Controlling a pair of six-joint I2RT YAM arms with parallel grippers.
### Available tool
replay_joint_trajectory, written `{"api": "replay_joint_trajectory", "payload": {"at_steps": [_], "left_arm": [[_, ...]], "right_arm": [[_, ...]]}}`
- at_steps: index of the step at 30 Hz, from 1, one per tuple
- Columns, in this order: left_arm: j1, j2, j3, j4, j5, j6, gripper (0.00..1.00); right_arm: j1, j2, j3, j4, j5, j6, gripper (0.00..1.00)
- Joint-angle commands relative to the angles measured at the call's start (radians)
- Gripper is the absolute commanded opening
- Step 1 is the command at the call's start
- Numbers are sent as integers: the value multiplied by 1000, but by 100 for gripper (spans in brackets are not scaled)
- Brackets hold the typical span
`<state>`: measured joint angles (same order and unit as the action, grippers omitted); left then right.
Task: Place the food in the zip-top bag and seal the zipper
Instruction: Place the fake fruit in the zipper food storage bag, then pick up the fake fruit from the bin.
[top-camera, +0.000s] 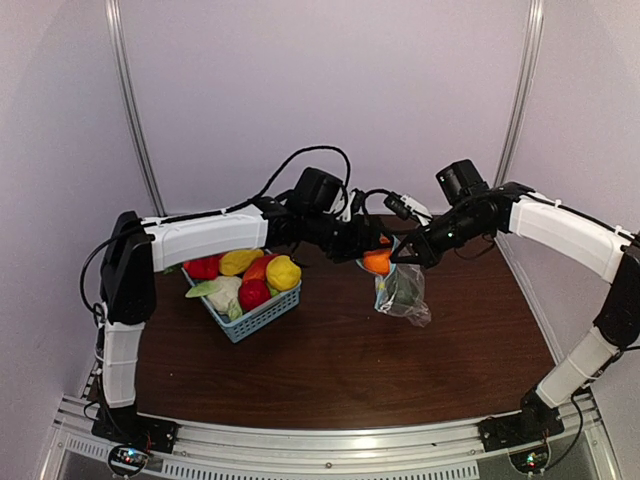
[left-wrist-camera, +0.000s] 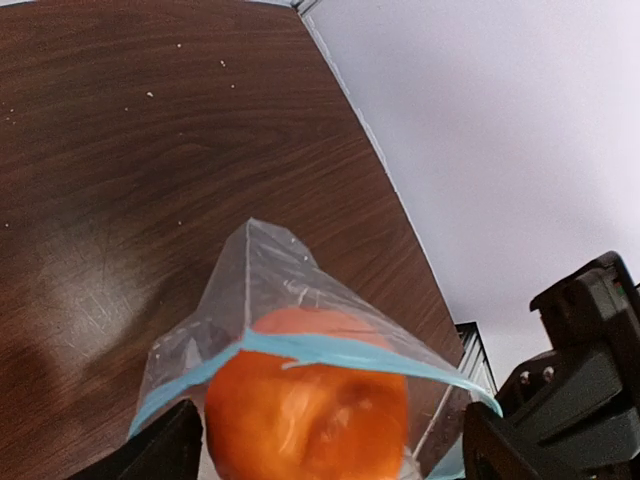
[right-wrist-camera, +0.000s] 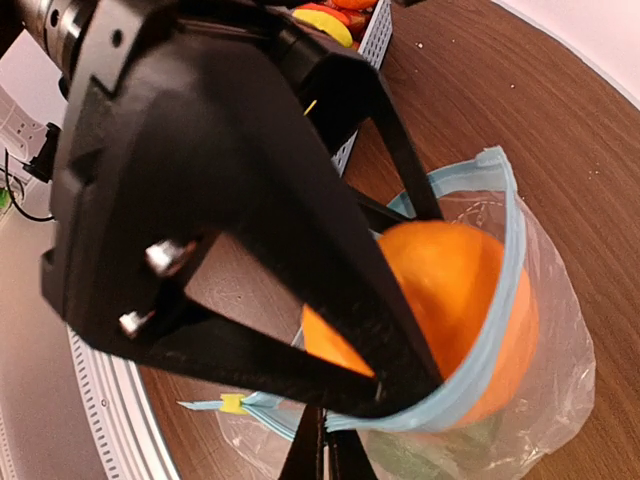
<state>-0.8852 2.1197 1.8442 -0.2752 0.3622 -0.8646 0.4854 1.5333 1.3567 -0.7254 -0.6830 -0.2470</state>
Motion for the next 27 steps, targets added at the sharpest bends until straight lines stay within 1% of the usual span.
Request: {"api": "replay_joint_trajectory", "payload": {"at_steps": [1, 2, 7, 11, 14, 17, 19, 21, 23, 24, 26, 27], "left_arm": [[-21, -3, 62, 1, 14, 35, 95], [-21, -10, 63, 2, 13, 33, 97], [-20, -55, 68, -35, -7, 46, 98], [-16, -113, 73, -84, -12, 108, 98], [-7, -169, 31, -63, 59, 137, 98], [7, -210, -38, -37, 182, 136, 97], [24, -245, -84, -73, 194, 162, 94], [44, -298, -141, -135, 119, 223, 93], [76, -351, -180, -231, -27, 291, 92], [90, -373, -186, -296, -123, 333, 92], [101, -406, -181, -426, -380, 413, 92], [108, -413, -180, -482, -487, 441, 93]], "right_arm": [[6, -7, 7, -10, -43, -10, 0], [4, -8, 10, -11, -45, -10, 0], [-3, -16, 11, -8, -8, -6, 0], [-32, -21, -10, 10, 38, 4, 0], [-60, -31, -28, 26, 39, 11, 0], [-77, -41, -41, 38, 47, 14, 0], [-87, -49, -47, 41, 65, 8, 0], [-98, -61, -51, 40, 58, 3, 0], [-116, -75, -55, 48, 59, -4, 0], [-126, -83, -63, 55, 69, -5, 0], [-131, -97, -43, -11, -24, -59, 0], [-130, -112, -42, -8, -39, -62, 0]]}}
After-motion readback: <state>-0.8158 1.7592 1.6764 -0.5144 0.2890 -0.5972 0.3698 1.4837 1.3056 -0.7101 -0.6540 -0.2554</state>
